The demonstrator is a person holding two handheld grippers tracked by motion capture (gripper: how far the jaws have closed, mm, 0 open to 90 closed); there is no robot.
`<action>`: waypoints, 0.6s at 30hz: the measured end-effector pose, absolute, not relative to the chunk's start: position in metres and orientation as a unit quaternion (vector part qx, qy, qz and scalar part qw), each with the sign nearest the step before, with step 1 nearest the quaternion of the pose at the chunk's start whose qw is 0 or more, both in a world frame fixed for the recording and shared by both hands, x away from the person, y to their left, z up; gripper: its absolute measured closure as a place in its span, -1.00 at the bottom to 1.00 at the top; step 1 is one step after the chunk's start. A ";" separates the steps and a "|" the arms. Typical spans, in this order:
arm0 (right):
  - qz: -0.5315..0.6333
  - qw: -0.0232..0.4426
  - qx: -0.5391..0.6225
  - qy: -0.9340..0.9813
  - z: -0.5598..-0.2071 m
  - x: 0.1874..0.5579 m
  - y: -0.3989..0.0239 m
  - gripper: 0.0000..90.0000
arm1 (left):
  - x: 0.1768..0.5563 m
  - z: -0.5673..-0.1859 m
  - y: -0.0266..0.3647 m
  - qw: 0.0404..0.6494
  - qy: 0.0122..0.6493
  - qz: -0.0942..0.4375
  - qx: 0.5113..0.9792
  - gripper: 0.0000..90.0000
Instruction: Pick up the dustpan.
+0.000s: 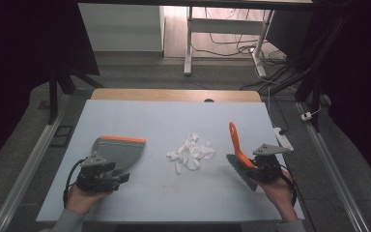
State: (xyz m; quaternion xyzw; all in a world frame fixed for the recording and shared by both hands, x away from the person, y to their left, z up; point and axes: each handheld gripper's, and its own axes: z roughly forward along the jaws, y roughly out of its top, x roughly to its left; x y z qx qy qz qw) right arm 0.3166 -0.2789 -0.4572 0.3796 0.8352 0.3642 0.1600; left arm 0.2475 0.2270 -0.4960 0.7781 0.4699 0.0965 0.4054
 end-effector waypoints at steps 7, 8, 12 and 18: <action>0.364 0.165 0.379 0.835 -0.457 0.316 -0.278 0.57 | 0.247 -0.495 0.225 0.404 0.468 0.098 0.780 -0.43; 0.365 0.165 0.378 0.835 -0.457 0.316 -0.278 0.57 | 0.247 -0.495 0.225 0.404 0.467 0.098 0.780 -0.43; 0.368 0.165 0.377 0.834 -0.456 0.315 -0.279 0.57 | 0.247 -0.495 0.225 0.404 0.467 0.098 0.781 -0.43; 0.368 0.166 0.376 0.834 -0.456 0.315 -0.278 0.57 | 0.246 -0.494 0.225 0.404 0.466 0.098 0.781 -0.43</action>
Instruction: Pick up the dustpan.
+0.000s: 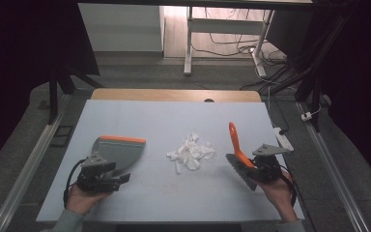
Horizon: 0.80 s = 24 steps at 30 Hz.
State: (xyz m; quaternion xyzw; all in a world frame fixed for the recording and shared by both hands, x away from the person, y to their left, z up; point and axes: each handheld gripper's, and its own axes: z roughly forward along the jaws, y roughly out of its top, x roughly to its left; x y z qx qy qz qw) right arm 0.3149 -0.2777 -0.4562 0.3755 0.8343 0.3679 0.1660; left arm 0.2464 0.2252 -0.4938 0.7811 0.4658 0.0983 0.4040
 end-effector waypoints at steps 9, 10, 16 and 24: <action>0.370 0.166 0.376 0.833 -0.456 0.314 -0.278 0.57 | 0.242 -0.487 0.219 0.397 0.458 0.103 0.789 -0.43; 0.370 0.167 0.375 0.834 -0.456 0.314 -0.279 0.57 | 0.241 -0.486 0.218 0.396 0.458 0.104 0.789 -0.43; 0.371 0.161 0.373 0.835 -0.458 0.314 -0.278 0.57 | 0.238 -0.477 0.210 0.379 0.465 0.111 0.792 -0.43; 0.377 0.159 0.367 0.835 -0.457 0.312 -0.278 0.57 | 0.242 -0.455 0.196 0.371 0.476 0.110 0.790 -0.43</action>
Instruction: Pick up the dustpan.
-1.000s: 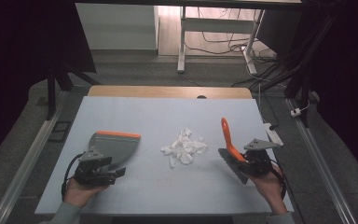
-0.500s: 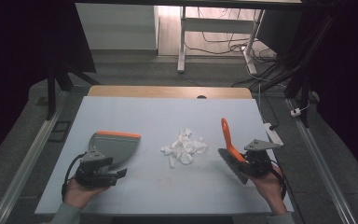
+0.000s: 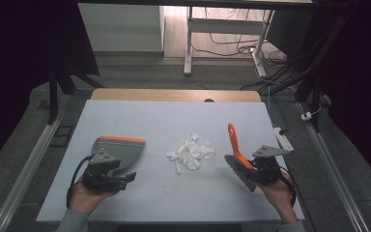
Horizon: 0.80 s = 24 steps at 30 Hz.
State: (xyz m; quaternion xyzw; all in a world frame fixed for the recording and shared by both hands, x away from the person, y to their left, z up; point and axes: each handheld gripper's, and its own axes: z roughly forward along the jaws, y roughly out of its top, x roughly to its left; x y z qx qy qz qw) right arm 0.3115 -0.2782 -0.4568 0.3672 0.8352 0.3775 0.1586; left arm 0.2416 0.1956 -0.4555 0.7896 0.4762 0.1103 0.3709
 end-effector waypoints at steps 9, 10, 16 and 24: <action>0.380 0.164 0.369 0.832 -0.453 0.310 -0.278 0.57 | 0.248 -0.451 0.203 0.352 0.502 0.102 0.783 -0.48; 0.380 0.164 0.371 0.832 -0.453 0.309 -0.278 0.57 | 0.248 -0.452 0.205 0.347 0.506 0.098 0.784 -0.49; 0.371 0.168 0.371 0.834 -0.455 0.309 -0.280 0.57 | 0.247 -0.454 0.218 0.341 0.527 0.092 0.773 -0.50; 0.377 0.167 0.373 0.831 -0.455 0.310 -0.283 0.57 | 0.243 -0.448 0.233 0.337 0.555 0.105 0.754 -0.56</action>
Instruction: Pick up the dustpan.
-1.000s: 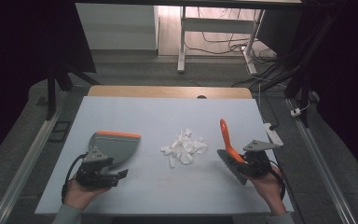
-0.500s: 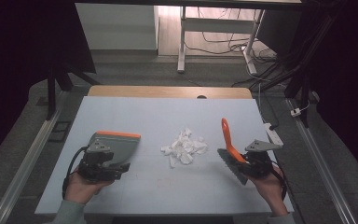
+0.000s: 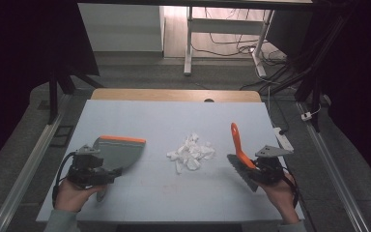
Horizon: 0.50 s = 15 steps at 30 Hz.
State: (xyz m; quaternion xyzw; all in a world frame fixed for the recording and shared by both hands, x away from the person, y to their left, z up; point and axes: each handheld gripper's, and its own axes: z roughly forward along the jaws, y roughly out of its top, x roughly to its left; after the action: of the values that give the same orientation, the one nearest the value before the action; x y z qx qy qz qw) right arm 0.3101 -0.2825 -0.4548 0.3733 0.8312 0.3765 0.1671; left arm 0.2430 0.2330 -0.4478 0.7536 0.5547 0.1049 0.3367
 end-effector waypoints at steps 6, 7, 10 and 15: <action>0.376 0.167 0.372 0.832 -0.455 0.310 -0.280 0.57 | 0.245 -0.453 0.241 0.309 0.572 0.103 0.753 -0.57; 0.374 0.167 0.371 0.833 -0.455 0.310 -0.280 0.57 | 0.245 -0.454 0.243 0.305 0.575 0.103 0.752 -0.58; 0.371 0.166 0.370 0.836 -0.457 0.310 -0.279 0.57 | 0.247 -0.459 0.246 0.295 0.584 0.099 0.750 -0.59; 0.371 0.166 0.369 0.836 -0.457 0.310 -0.279 0.57 | 0.251 -0.470 0.250 0.284 0.595 0.085 0.747 -0.60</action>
State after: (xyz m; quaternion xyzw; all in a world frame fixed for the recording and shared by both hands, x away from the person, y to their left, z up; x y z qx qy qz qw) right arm 0.3098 -0.2789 -0.4571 0.3695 0.8358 0.3707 0.1660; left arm 0.2509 0.2498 -0.4699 0.7473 0.5947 0.0847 0.2840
